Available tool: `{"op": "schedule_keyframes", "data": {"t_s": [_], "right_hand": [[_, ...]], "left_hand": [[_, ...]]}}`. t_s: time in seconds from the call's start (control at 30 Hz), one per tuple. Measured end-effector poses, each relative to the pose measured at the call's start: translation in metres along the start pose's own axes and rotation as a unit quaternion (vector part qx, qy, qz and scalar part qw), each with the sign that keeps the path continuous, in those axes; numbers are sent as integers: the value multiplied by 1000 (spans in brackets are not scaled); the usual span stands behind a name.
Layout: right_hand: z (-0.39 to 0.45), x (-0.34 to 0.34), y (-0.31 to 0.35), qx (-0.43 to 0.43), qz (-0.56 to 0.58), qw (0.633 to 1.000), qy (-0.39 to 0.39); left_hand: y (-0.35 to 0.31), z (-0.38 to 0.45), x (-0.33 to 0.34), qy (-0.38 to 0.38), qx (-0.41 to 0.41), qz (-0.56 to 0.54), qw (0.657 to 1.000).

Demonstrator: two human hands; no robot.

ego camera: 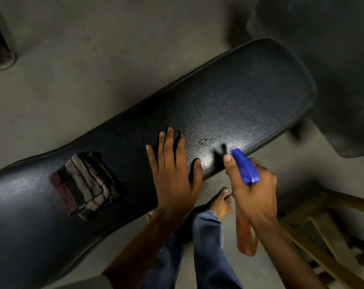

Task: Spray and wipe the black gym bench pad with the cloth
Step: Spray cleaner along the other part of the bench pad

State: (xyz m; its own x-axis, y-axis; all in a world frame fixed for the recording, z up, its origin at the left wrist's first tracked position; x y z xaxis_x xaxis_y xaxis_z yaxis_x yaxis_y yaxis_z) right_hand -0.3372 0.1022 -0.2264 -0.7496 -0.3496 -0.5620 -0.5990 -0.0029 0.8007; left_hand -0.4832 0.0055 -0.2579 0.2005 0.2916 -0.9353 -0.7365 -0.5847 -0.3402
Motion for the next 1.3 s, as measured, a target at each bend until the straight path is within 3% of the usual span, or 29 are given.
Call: {"op": "schedule_keyframes", "data": {"t_s": [0.47,0.83,1.1,1.3], "right_hand": [[56,5,24,-50,45,997,36],[80,-46,-20,33,52,995,-76],[40,-45,-46,50,32,998,-21],[62,-66,-73,89,36,989,-113]], "left_hand": [[-33,23,21,8,10,0,1000],[-69,40,33,-15,6,-9,1000],[-90,47,42,-22,15,-10,1000],[-99,54,47,-24,17,-11,999]]}}
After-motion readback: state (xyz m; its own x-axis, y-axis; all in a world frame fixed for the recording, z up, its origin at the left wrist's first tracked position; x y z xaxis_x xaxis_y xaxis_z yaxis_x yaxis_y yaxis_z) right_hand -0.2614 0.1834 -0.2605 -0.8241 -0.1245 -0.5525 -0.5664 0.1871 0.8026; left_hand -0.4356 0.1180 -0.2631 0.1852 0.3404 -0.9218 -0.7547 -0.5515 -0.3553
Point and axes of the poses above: each hand's wrist, its own z-axis towards the middle knuckle, its own x-axis out of the palm, y = z × x, the point moved 2 cm from there along z, towards the middle knuckle, and after that the axes turned 2 degrees about -y, right-handed, at the moved point
